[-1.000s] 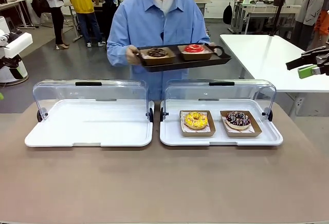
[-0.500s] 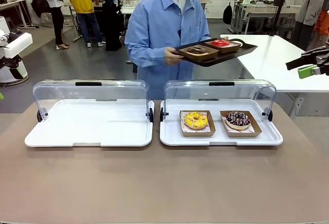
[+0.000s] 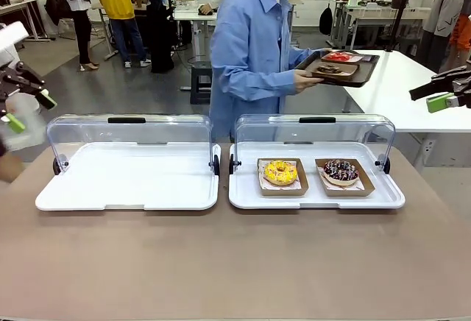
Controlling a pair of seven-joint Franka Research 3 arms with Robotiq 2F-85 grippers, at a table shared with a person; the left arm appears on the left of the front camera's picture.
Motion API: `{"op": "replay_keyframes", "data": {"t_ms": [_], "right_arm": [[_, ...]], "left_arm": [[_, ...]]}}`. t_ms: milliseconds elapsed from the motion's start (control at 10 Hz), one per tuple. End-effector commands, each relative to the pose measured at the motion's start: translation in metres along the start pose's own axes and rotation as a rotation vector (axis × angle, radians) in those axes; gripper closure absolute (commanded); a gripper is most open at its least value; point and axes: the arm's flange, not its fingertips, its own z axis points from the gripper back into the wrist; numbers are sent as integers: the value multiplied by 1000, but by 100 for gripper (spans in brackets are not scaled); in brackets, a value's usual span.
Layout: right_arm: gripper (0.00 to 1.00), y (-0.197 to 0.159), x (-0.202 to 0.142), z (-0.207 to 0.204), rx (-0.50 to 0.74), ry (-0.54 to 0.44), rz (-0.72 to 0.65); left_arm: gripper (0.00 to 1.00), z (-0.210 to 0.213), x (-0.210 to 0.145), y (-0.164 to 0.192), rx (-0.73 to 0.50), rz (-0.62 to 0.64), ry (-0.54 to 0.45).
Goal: Provide the desired donut to the person.
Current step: Place the picked Paper togo box onto the Handle tray extended by the person.
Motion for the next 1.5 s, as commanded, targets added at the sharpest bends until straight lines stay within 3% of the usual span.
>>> {"op": "replay_keyframes", "data": {"t_ms": [0,200,400,500,900,1400], "right_arm": [[0,0,1,0,5,-14,8],[0,0,1,0,5,-14,8],[0,0,1,0,5,-14,8],[0,0,1,0,5,-14,8],[0,0,1,0,5,-14,8],[0,0,1,0,5,-14,8]], "left_arm": [[0,8,-36,30,-11,12,-229],[0,-6,-77,26,117,29,-390],[0,-9,-96,22,254,93,-342],[0,-10,-102,17,267,132,-368],[0,-1,-124,6,145,144,-490],[0,12,-125,-18,99,107,-535]]}}
